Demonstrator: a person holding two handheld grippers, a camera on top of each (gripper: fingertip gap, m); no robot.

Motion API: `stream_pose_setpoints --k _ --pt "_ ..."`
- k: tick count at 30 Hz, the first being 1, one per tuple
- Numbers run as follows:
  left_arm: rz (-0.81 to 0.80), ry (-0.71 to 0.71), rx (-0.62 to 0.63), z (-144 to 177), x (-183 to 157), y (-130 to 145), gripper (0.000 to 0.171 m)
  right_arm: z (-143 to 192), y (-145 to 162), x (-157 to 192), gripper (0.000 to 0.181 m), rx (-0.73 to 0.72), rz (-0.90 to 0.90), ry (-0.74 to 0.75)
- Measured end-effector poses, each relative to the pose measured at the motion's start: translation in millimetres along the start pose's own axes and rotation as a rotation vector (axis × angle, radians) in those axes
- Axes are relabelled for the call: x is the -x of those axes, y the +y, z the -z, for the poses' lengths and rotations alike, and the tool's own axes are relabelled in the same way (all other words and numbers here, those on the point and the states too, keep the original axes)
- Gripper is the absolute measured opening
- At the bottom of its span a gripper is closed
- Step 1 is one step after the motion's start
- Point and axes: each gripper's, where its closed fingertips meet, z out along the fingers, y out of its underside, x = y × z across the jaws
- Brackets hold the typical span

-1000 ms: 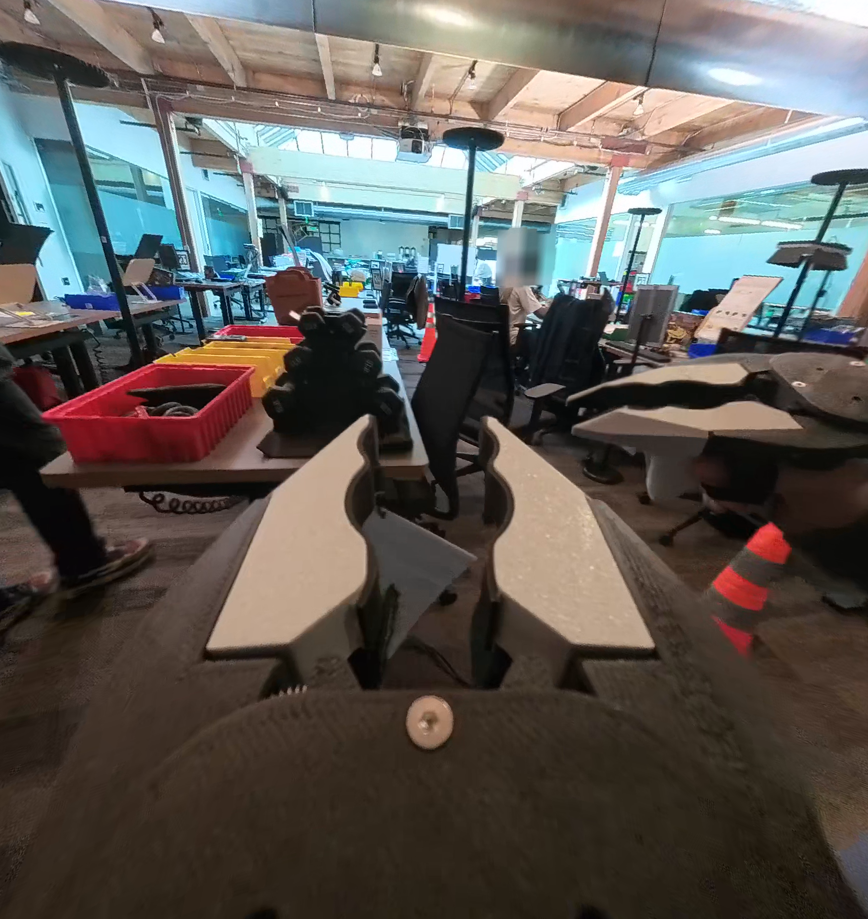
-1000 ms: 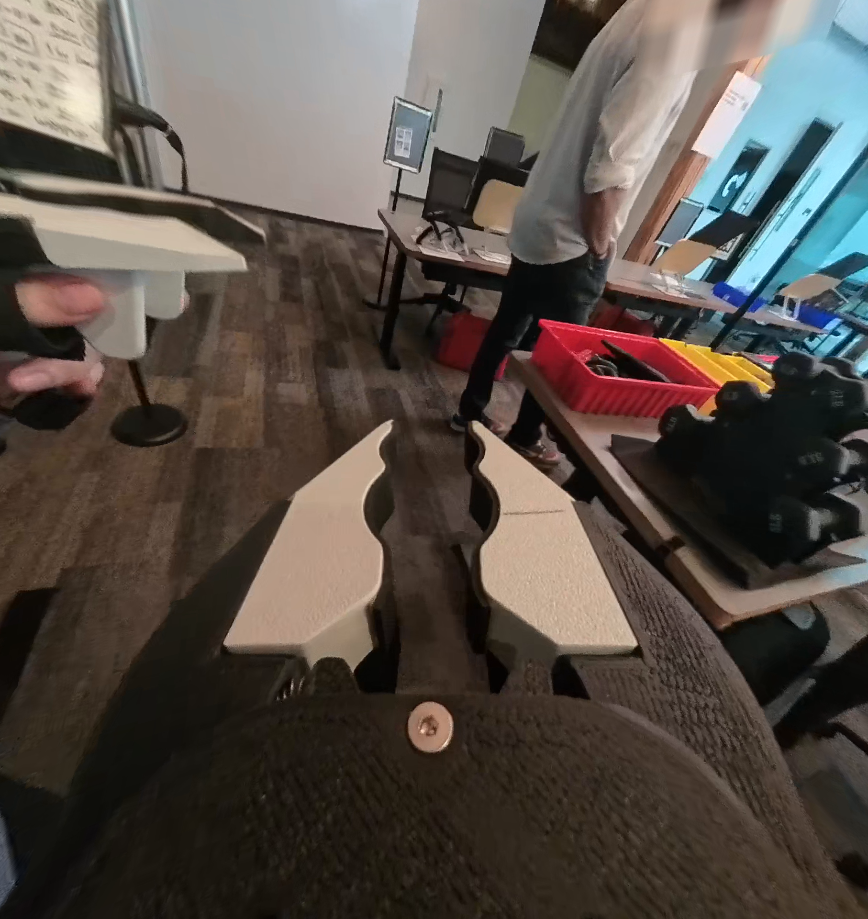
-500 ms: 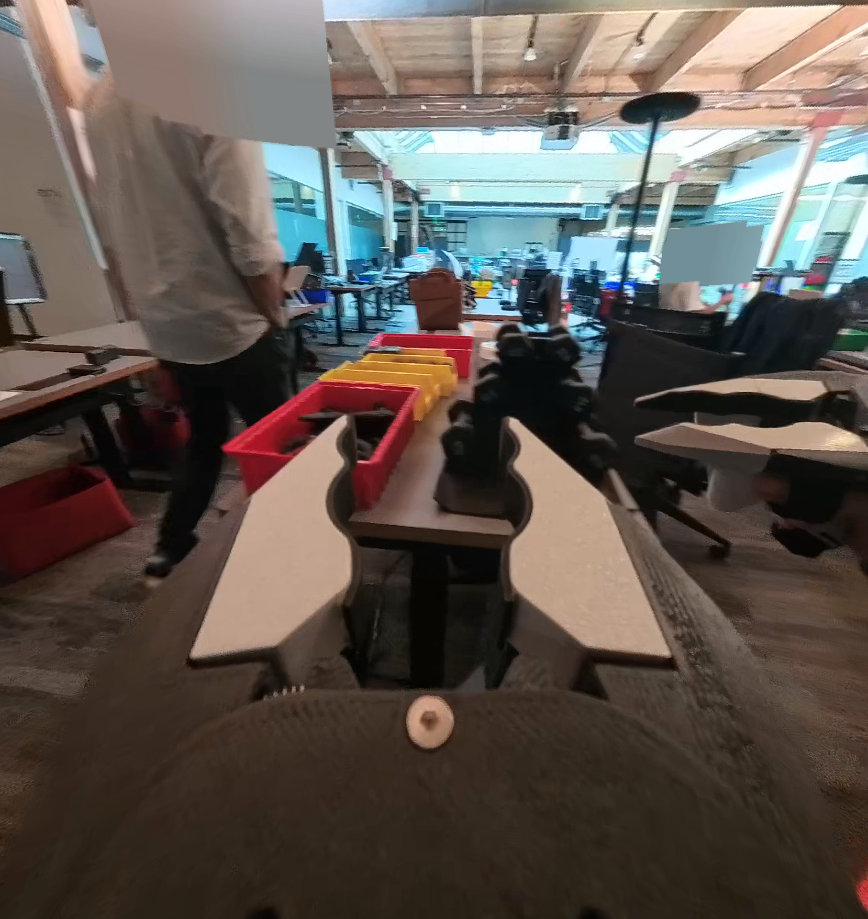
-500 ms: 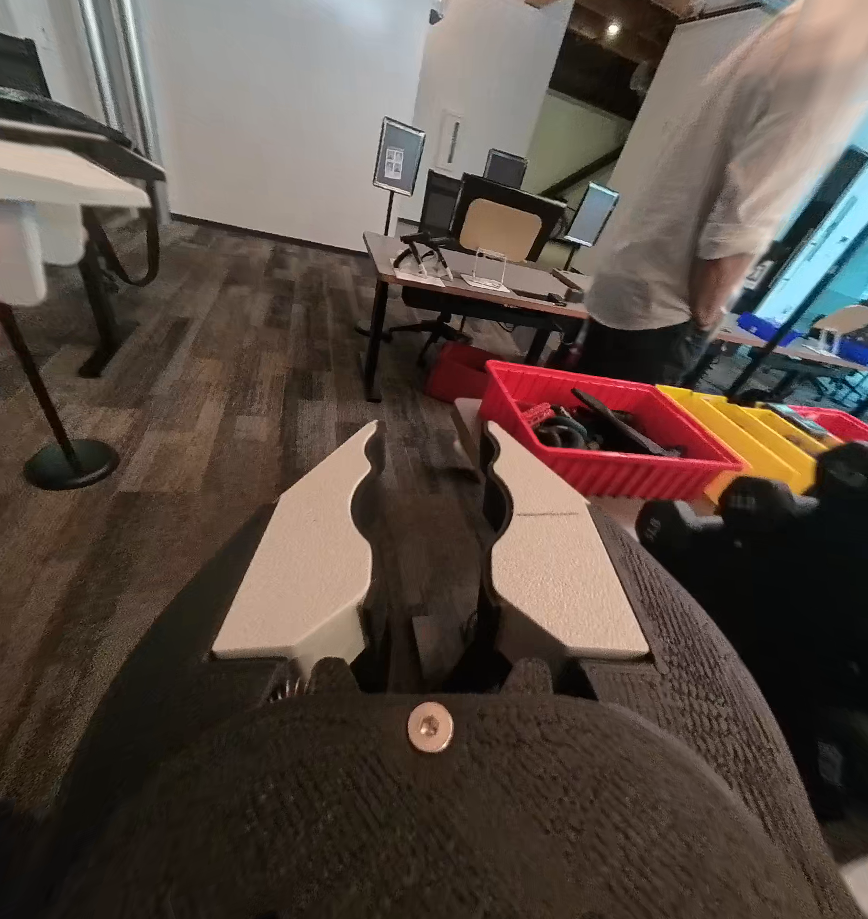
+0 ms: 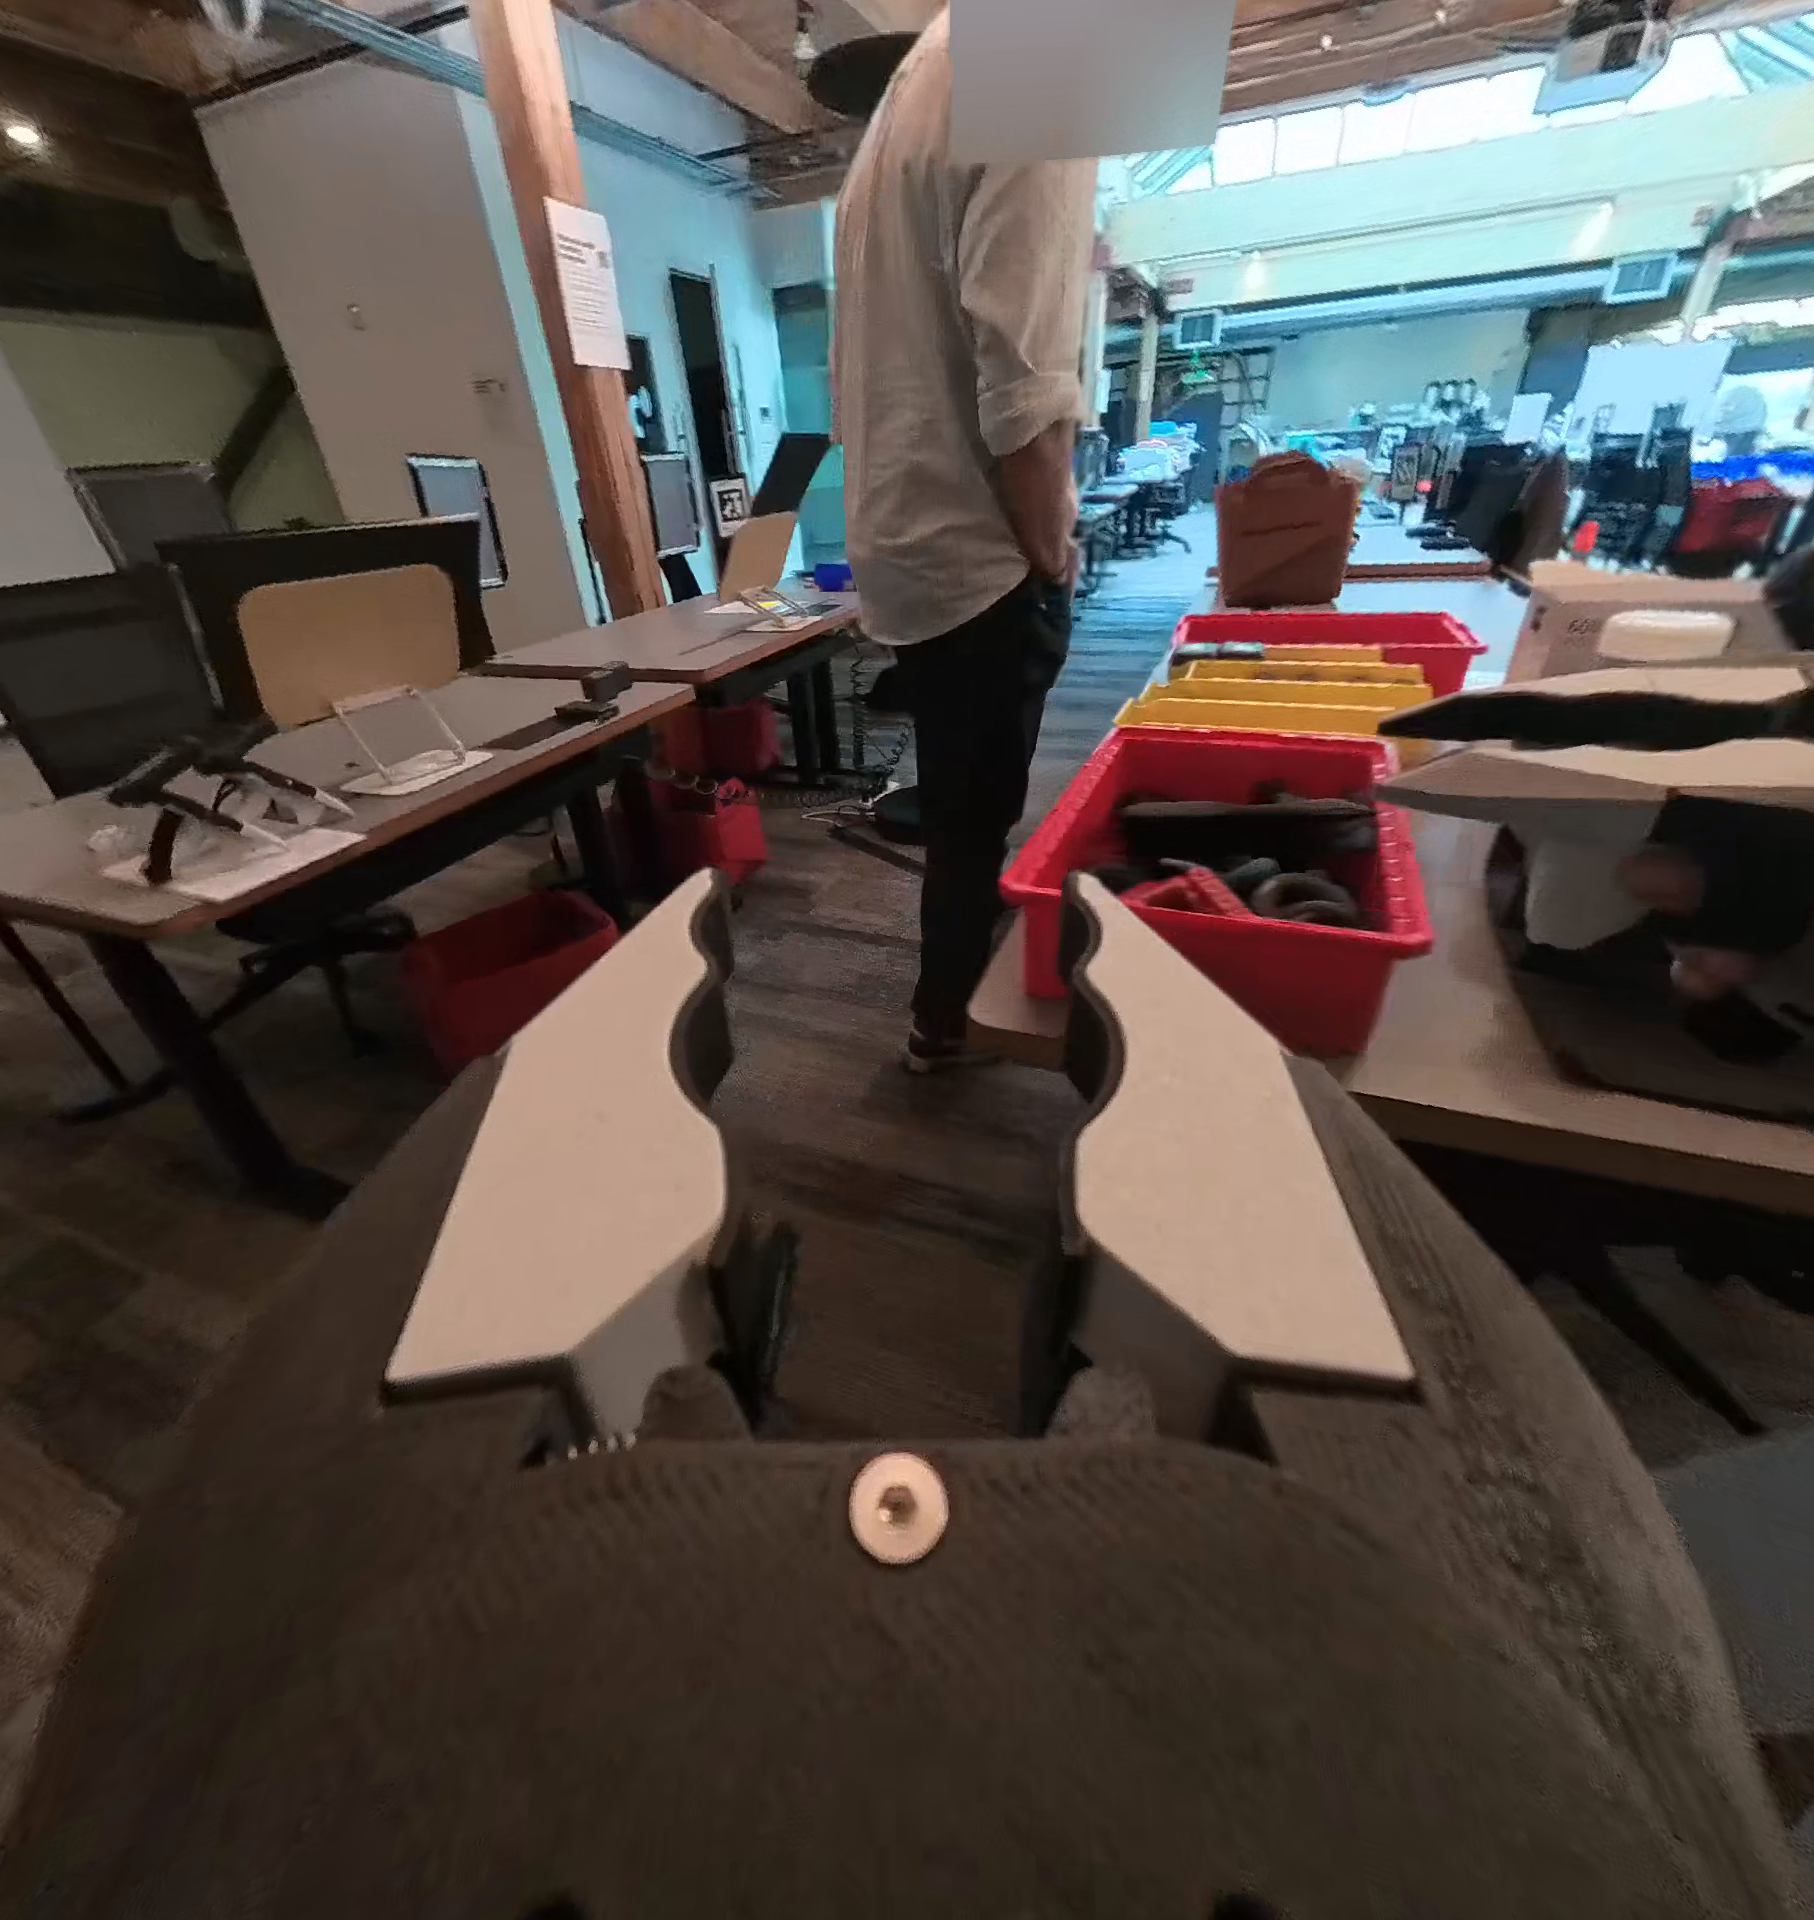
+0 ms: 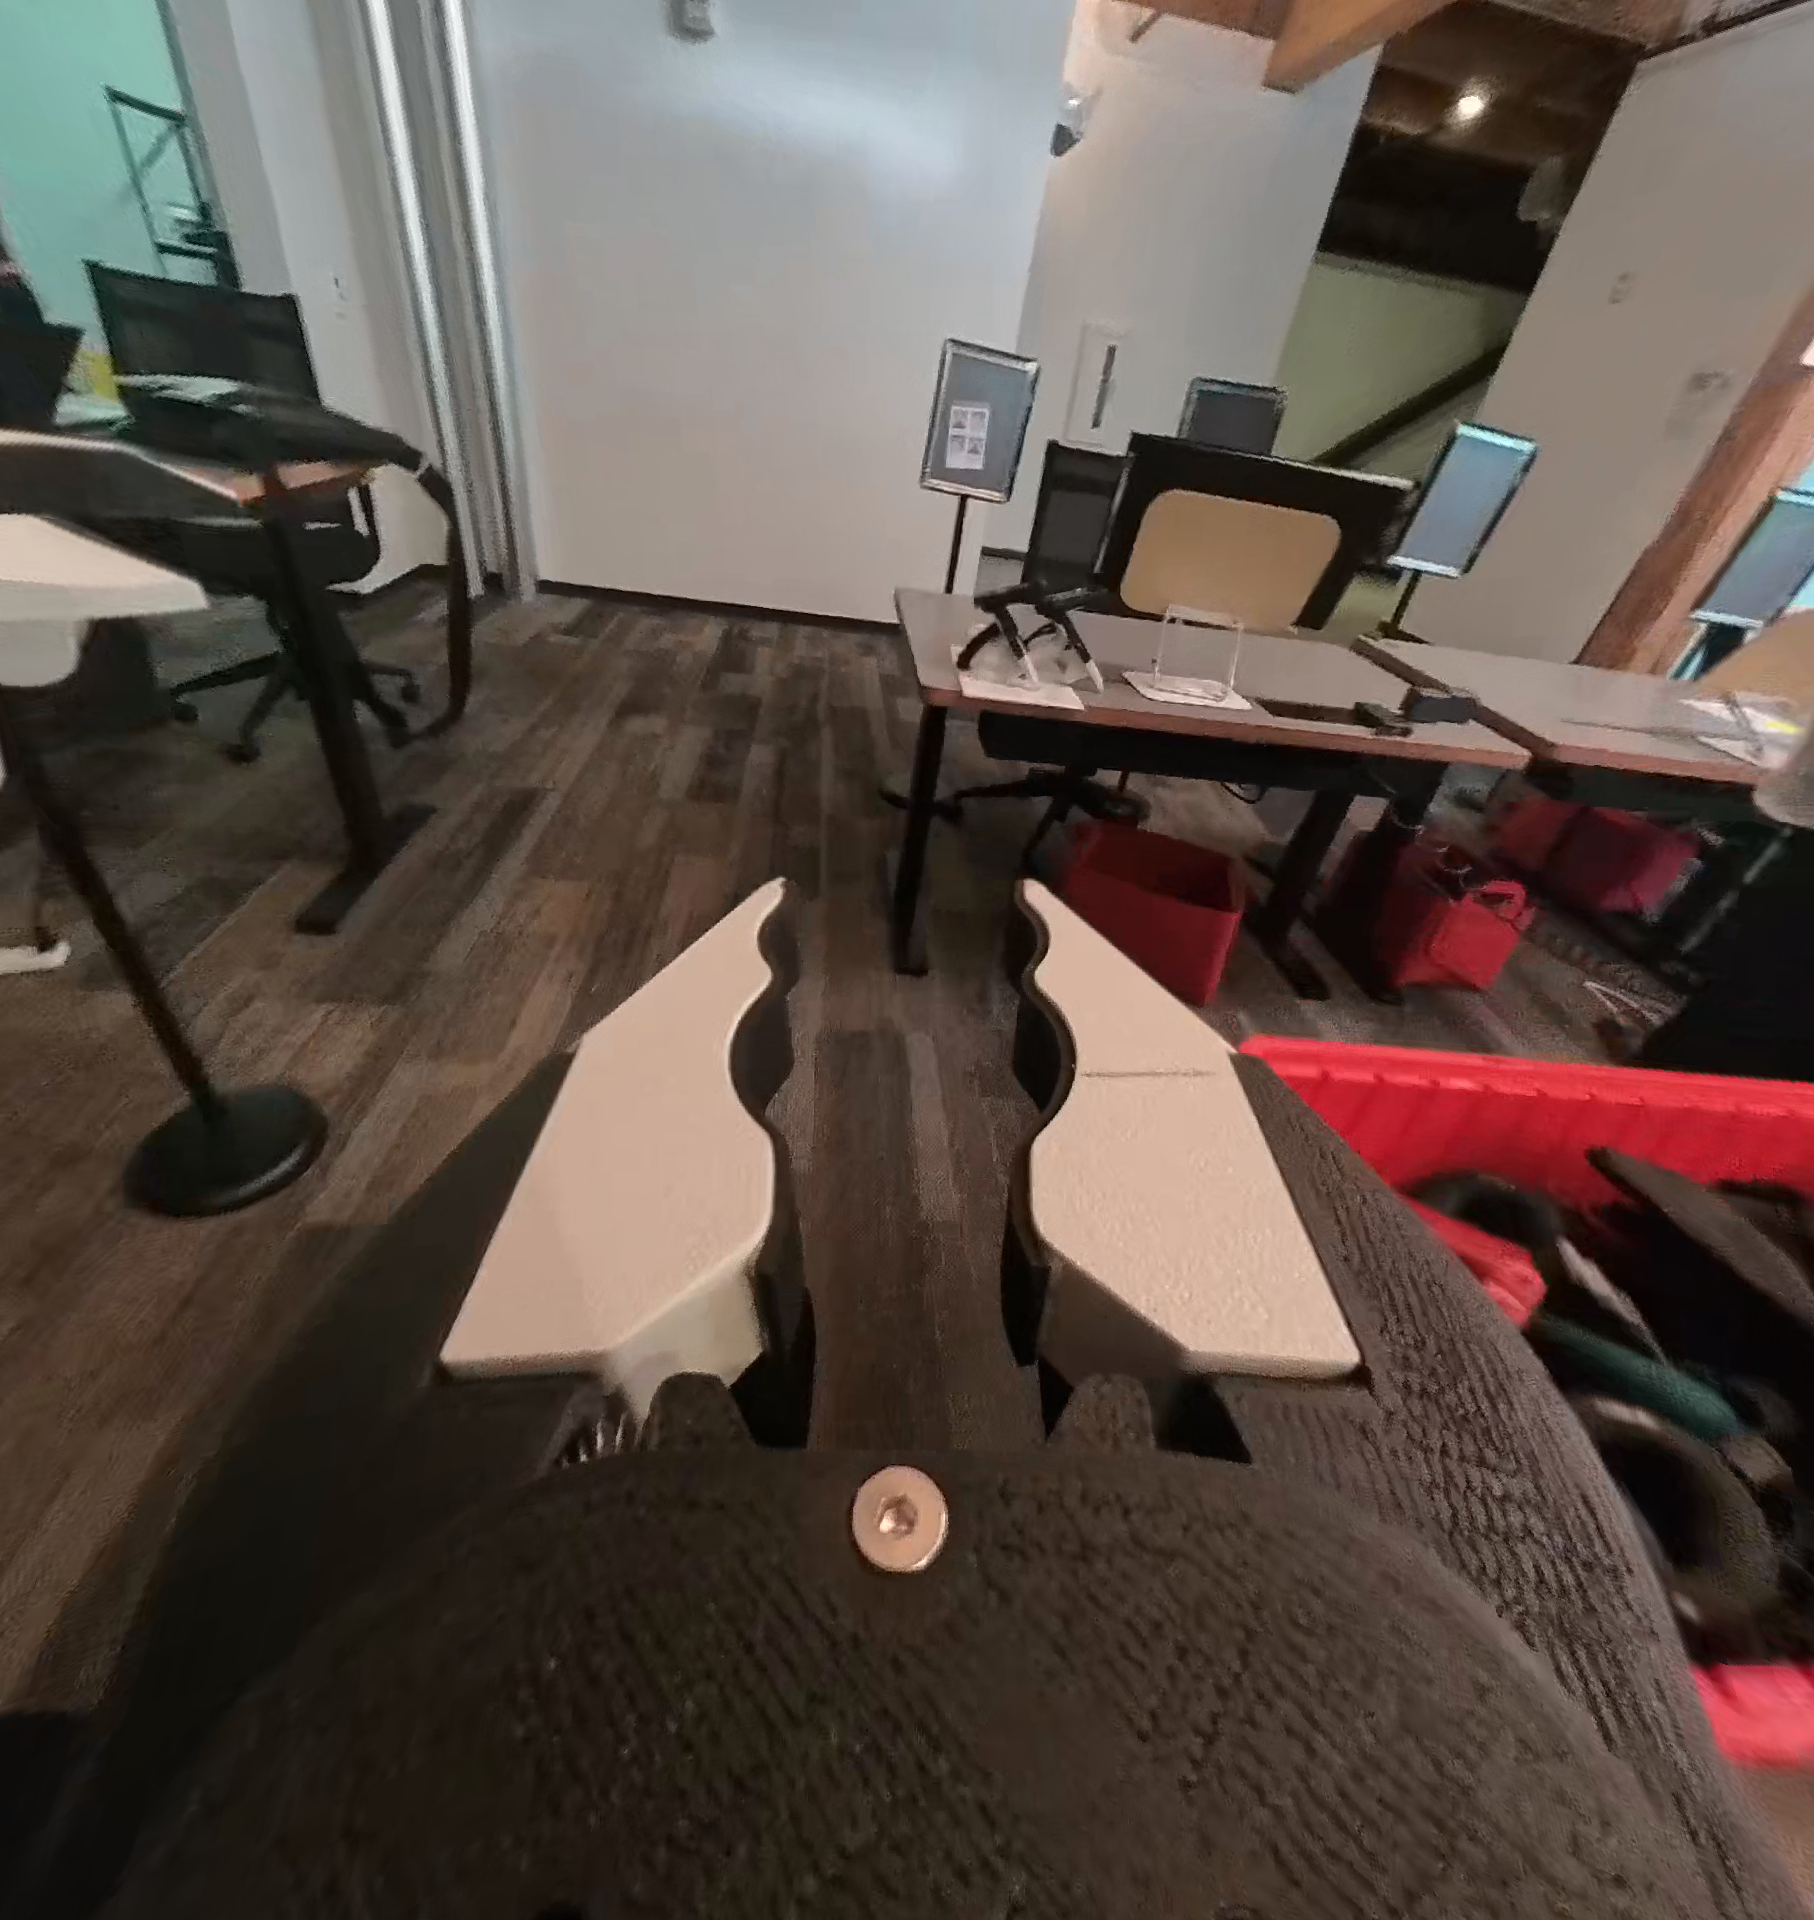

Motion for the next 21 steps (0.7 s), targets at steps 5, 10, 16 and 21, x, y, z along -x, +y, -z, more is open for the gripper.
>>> stream_pose_setpoints --k 5,10,16,21 --pt "-0.002 0.191 -0.005 -83.7 67.5 -21.1 0.062 -100.8 -22.7 -21.9 0.038 -0.002 -0.011 0.069" --pt "0.01 0.326 -0.024 -195.0 98.0 -15.5 0.055 -157.3 -14.4 -72.5 0.037 0.027 -0.01 0.201" --pt "0.07 0.595 -0.025 -327.5 80.2 2.4 0.051 -194.6 14.4 -168.4 0.035 0.059 -0.038 0.417" --pt "0.02 0.736 0.006 -421.1 71.5 8.3 0.049 -235.1 34.4 -248.0 0.035 0.058 -0.134 0.539"
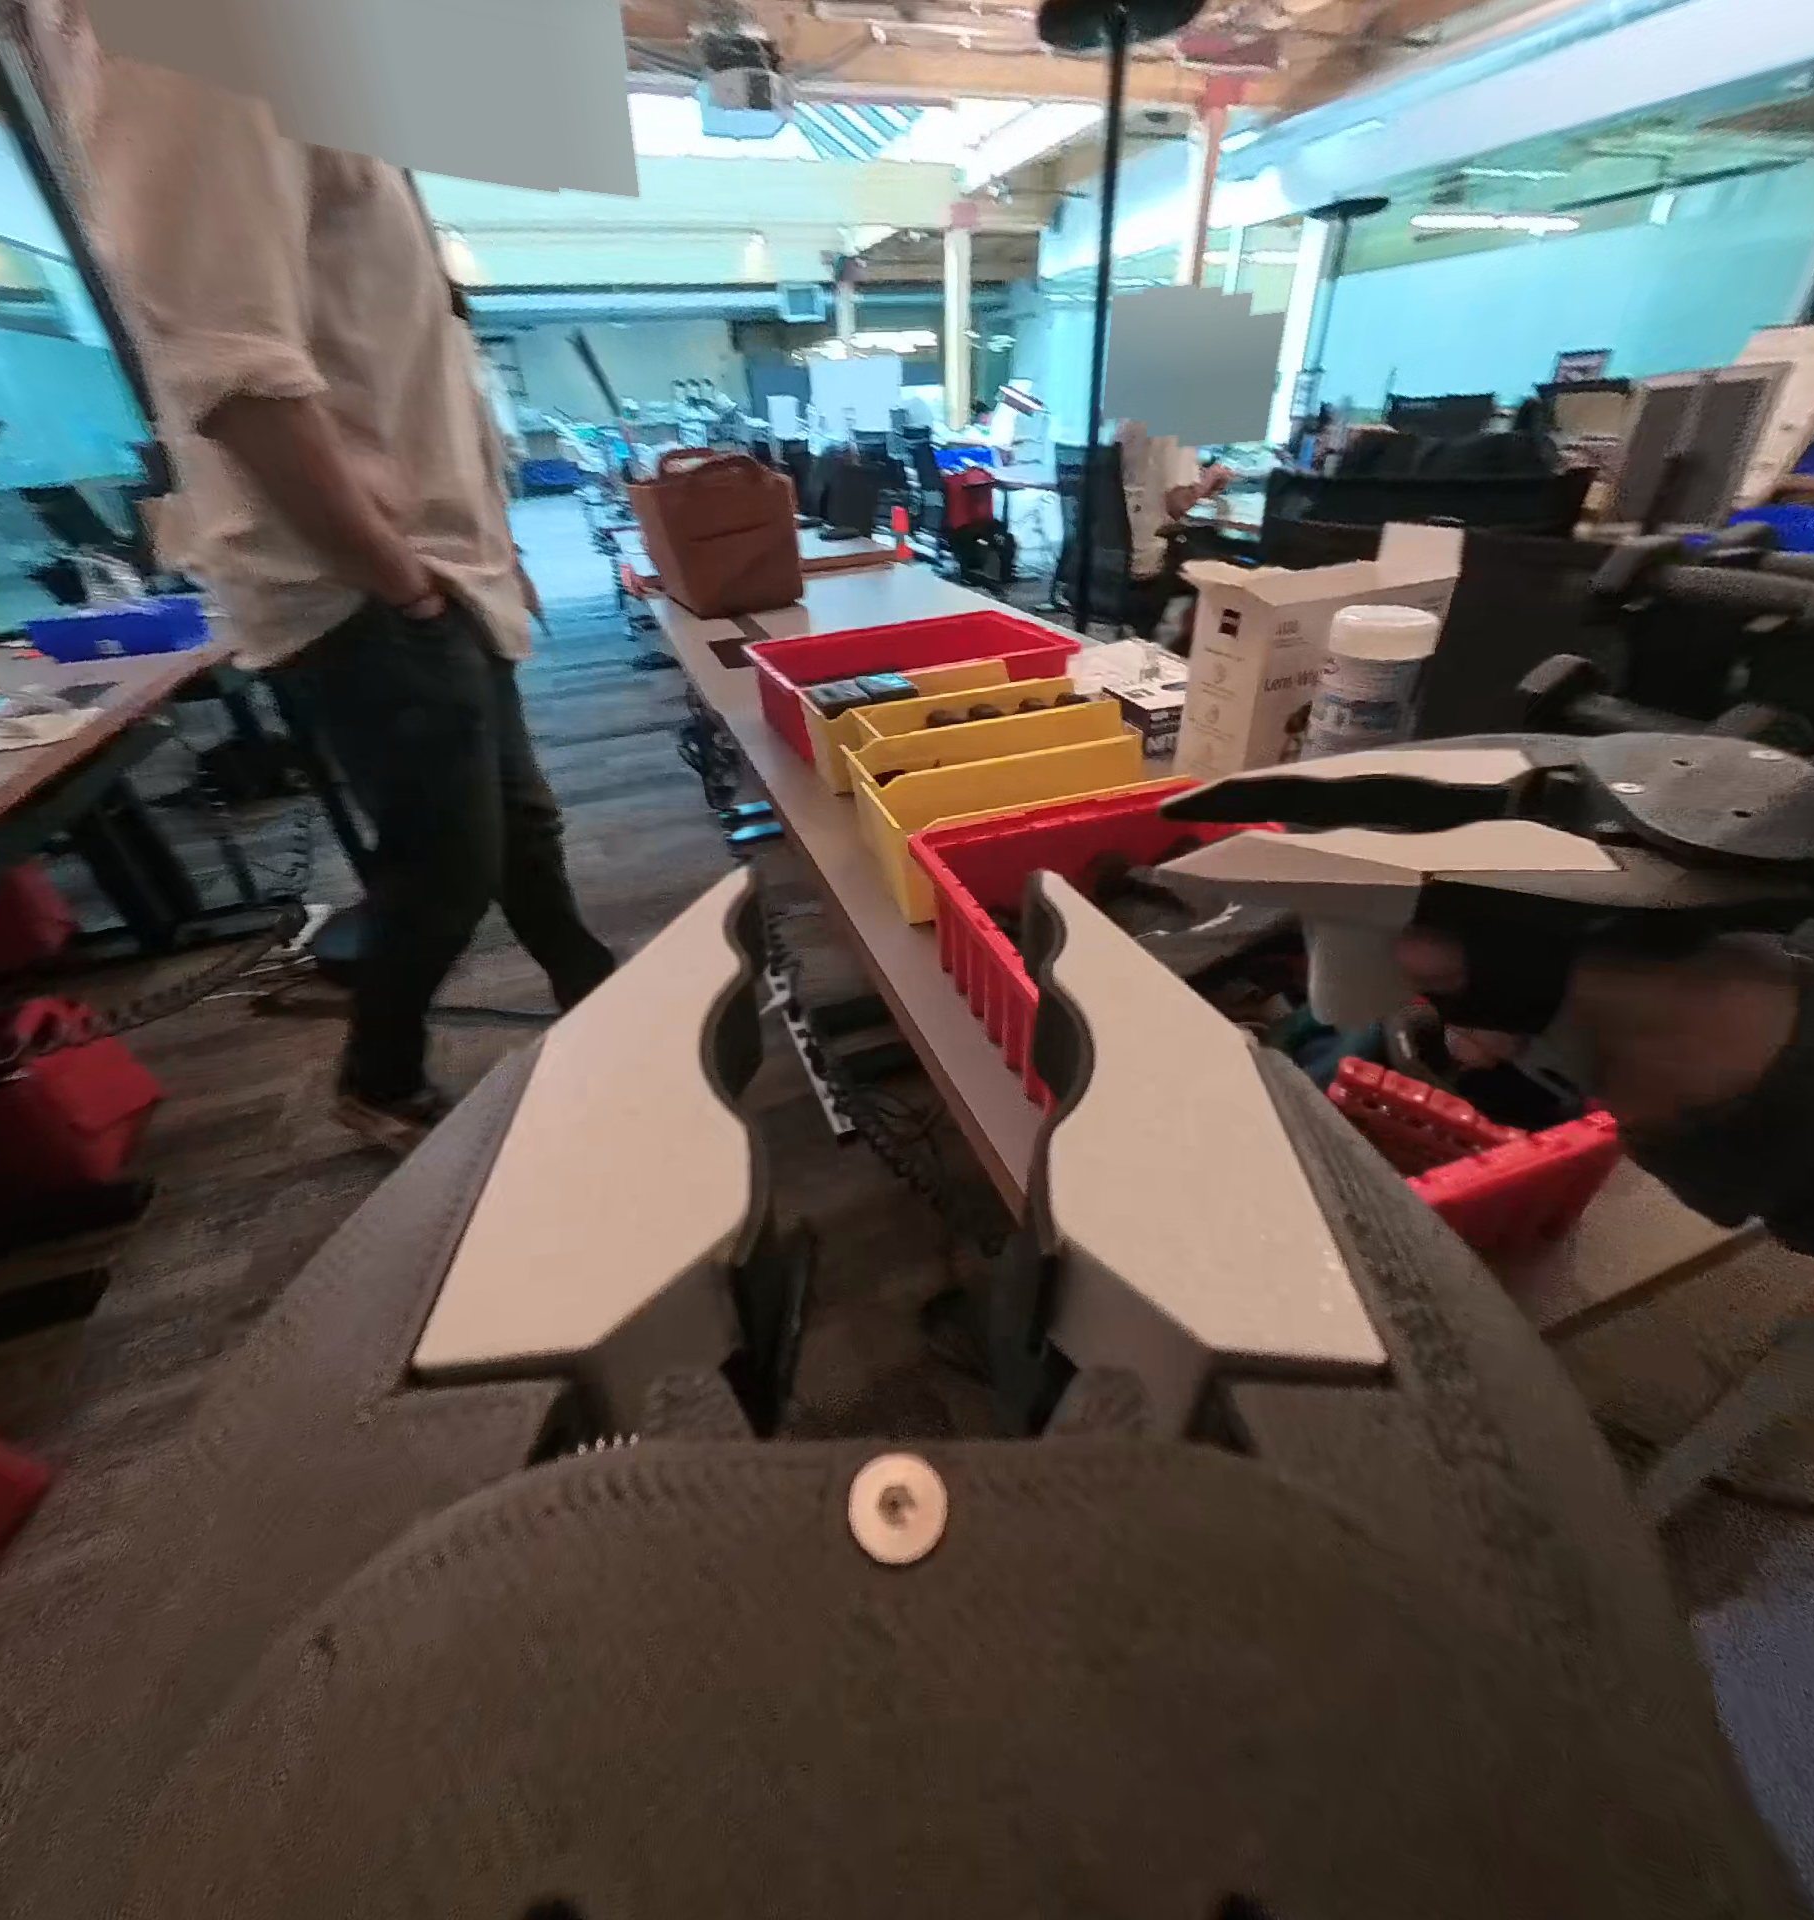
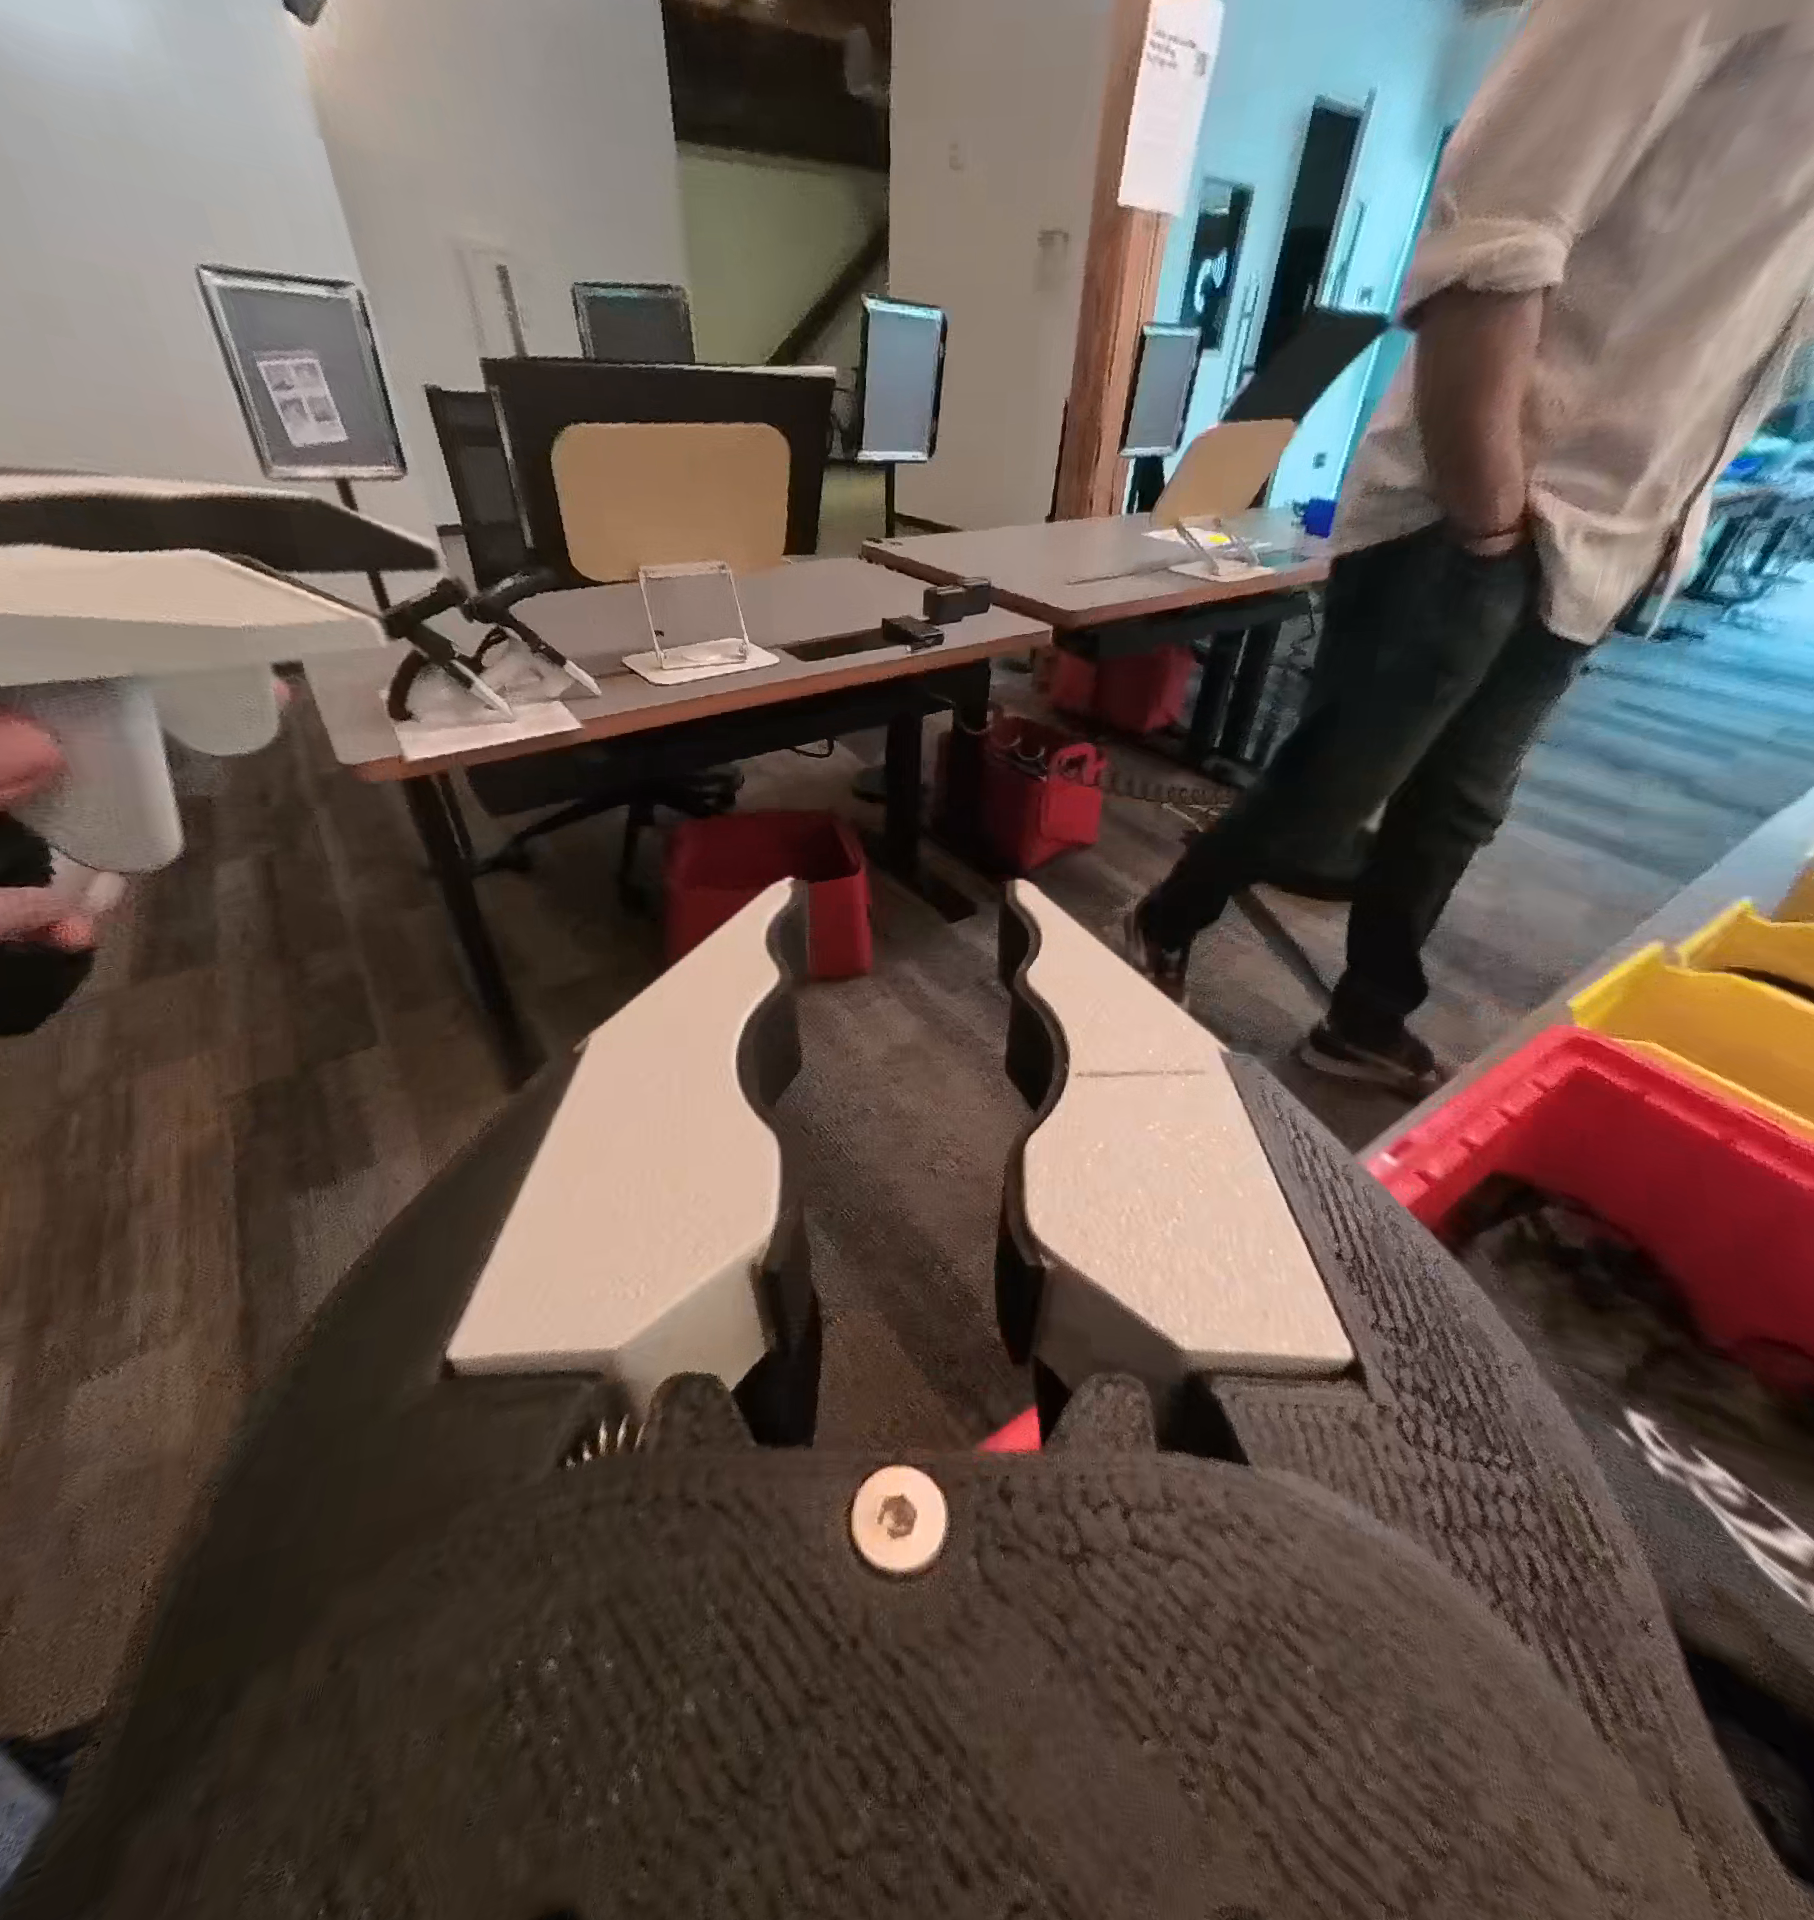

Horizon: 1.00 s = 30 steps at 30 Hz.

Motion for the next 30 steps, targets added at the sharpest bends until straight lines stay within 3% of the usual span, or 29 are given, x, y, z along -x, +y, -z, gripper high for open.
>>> stream_pose_setpoints --k 4,9,13,20,24,30 --pt "-0.006 0.122 0.0 -46.2 35.9 0.5 0.045 -40.2 1.1 -19.6 0.035 0.031 -0.015 0.063" --pt "0.081 0.297 0.019 -121.7 64.7 18.3 0.044 -59.4 21.5 -53.0 0.034 0.09 -0.048 0.216" --pt "0.056 0.49 0.06 -187.4 70.5 34.9 0.044 -75.2 37.5 -89.4 0.033 0.132 -0.067 0.386" --pt "0.055 0.798 0.09 -274.3 103.2 31.4 0.043 -133.4 47.0 -170.9 0.033 0.182 -0.145 0.674" --pt "0.032 0.849 0.097 -317.2 138.8 31.0 0.044 -154.0 49.5 -211.7 0.037 0.236 -0.155 0.776" --pt "0.045 0.918 0.119 -387.7 167.5 45.9 0.043 -144.9 72.0 -279.4 0.041 0.346 -0.232 0.935"
